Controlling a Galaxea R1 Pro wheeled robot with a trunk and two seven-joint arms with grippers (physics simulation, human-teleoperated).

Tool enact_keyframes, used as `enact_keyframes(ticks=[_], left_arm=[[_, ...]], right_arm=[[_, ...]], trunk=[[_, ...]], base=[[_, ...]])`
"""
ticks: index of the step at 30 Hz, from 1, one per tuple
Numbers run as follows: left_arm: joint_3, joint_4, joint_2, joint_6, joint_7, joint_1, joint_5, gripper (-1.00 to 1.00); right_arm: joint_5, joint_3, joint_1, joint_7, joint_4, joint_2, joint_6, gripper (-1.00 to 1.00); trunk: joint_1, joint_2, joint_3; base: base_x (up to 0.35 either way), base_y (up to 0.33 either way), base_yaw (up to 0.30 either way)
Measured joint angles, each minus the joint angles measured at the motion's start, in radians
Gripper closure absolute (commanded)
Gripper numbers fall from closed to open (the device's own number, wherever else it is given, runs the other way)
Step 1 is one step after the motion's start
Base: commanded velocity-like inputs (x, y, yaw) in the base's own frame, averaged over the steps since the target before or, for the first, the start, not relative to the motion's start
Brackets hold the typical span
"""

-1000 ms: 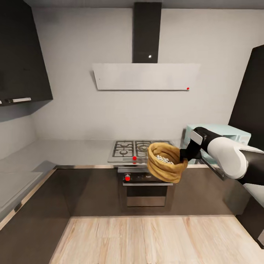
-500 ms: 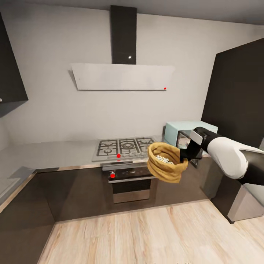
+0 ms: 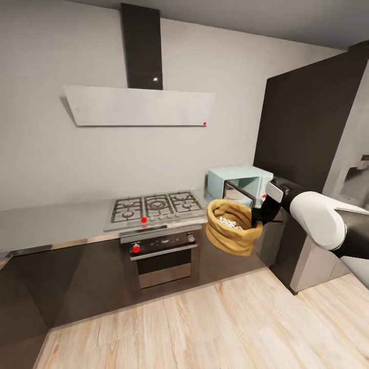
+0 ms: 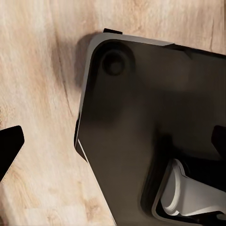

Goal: In the kitchen, take the popcorn bag from the countertop, put it into the microwave, and heat it until the popcorn is cooked so the cooked popcorn ends up inside the bag.

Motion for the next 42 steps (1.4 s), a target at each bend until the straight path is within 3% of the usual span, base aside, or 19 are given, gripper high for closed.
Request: enact_keyframes(ticks=[33, 42], left_arm=[[-0.001, 0.000, 0.000, 0.001, 0.000, 0.000, 0.000, -1.00], [-0.002, 0.000, 0.000, -0.001, 0.000, 0.000, 0.000, -1.00]], right_arm=[[0.000, 0.000, 0.000, 0.000, 0.000, 0.000, 0.000, 1.00], [0.000, 0.000, 0.000, -0.001, 0.000, 0.000, 0.000, 1.00]], trunk=[[0.000, 0.000, 0.000], [0.000, 0.000, 0.000]], base=[[0.000, -0.001, -0.295], [0.088, -0.217, -0.292]])
